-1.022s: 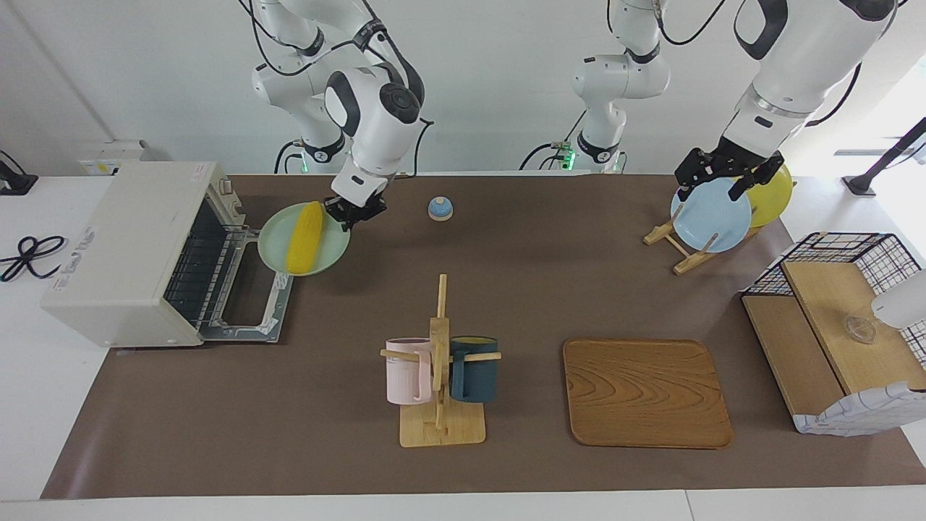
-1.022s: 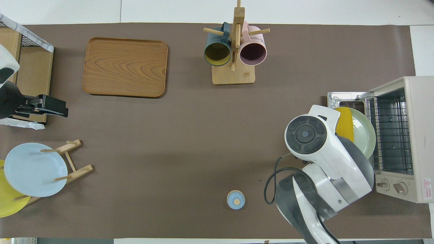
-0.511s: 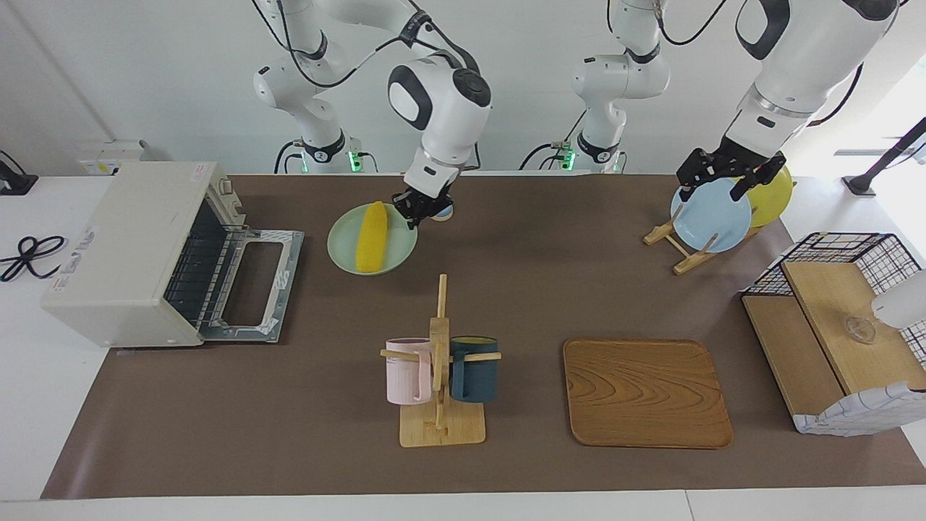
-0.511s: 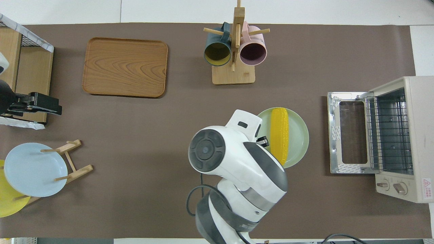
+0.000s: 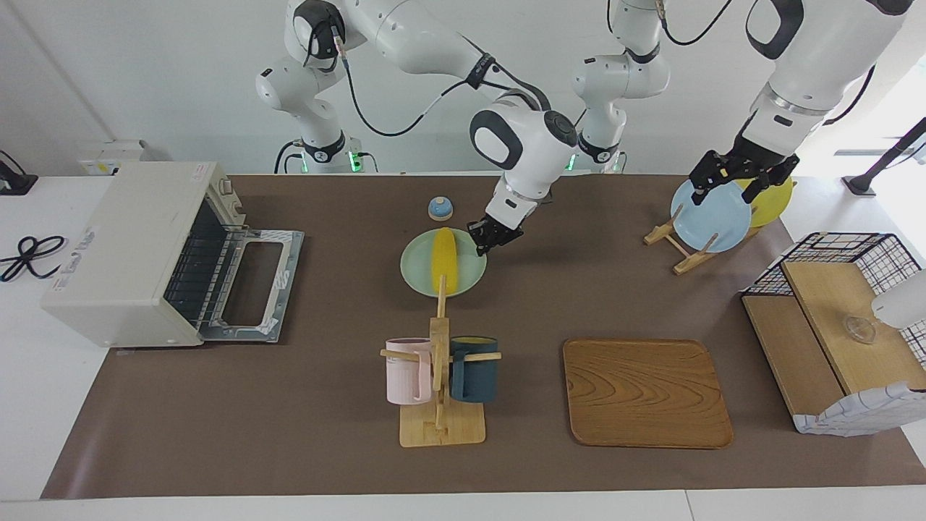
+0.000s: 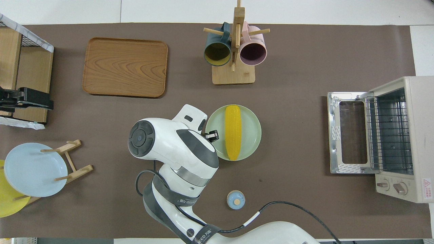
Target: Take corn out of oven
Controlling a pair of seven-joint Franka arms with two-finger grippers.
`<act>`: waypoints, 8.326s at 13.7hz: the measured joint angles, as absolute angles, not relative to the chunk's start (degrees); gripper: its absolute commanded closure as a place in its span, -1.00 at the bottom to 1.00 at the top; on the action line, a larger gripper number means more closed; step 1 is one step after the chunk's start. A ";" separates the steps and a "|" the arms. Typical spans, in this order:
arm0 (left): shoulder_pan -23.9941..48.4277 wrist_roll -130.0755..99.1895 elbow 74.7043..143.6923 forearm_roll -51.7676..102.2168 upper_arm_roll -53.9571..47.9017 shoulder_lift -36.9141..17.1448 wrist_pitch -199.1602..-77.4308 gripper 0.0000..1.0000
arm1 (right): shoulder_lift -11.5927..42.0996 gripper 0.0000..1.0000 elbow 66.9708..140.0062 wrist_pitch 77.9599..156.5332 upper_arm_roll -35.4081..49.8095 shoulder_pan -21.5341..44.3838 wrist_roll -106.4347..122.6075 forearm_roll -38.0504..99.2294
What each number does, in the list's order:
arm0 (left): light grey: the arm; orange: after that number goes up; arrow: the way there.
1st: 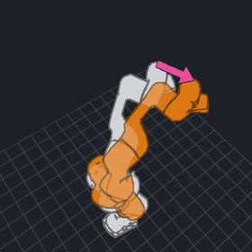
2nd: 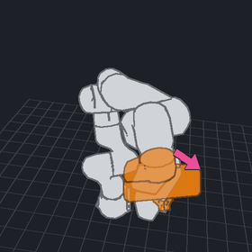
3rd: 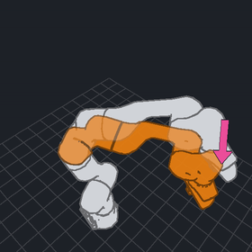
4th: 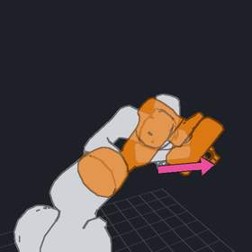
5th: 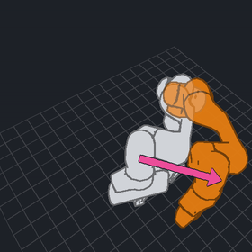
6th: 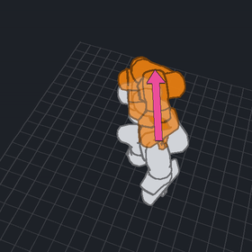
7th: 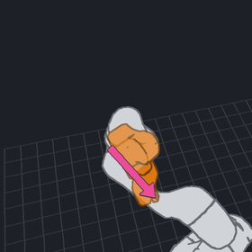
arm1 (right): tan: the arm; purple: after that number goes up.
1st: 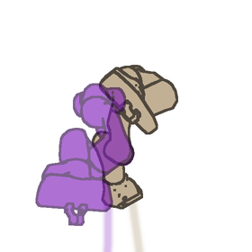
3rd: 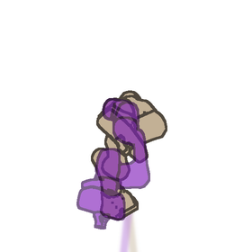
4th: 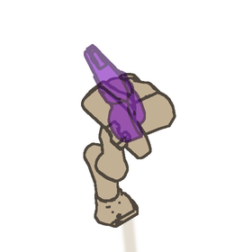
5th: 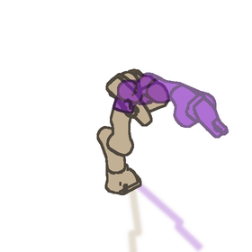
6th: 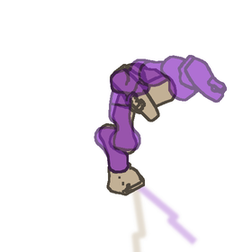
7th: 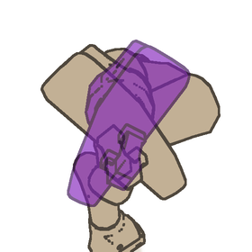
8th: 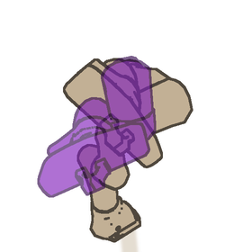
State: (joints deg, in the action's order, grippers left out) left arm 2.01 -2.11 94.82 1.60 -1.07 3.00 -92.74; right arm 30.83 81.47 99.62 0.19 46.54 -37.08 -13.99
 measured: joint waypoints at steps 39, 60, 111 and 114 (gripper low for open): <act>22.41 -19.27 101.65 4.82 -3.03 -2.46 -107.43 -1.00 | -1.47 0.92 111.13 101.48 2.30 12.90 -15.70 -2.28; 39.83 -30.43 102.57 5.98 -3.10 -23.73 -128.73 -1.00 | -4.65 1.00 145.80 131.83 2.35 5.96 -25.07 -14.98; 11.37 -11.12 63.89 5.18 -1.34 -48.72 -117.85 1.00 | -13.81 -0.32 112.63 87.00 1.65 -2.87 1.98 -8.09; 11.48 -9.63 63.88 5.18 -1.44 -48.77 -118.35 -0.49 | -13.83 -1.00 110.25 85.36 1.58 -2.87 2.14 -5.94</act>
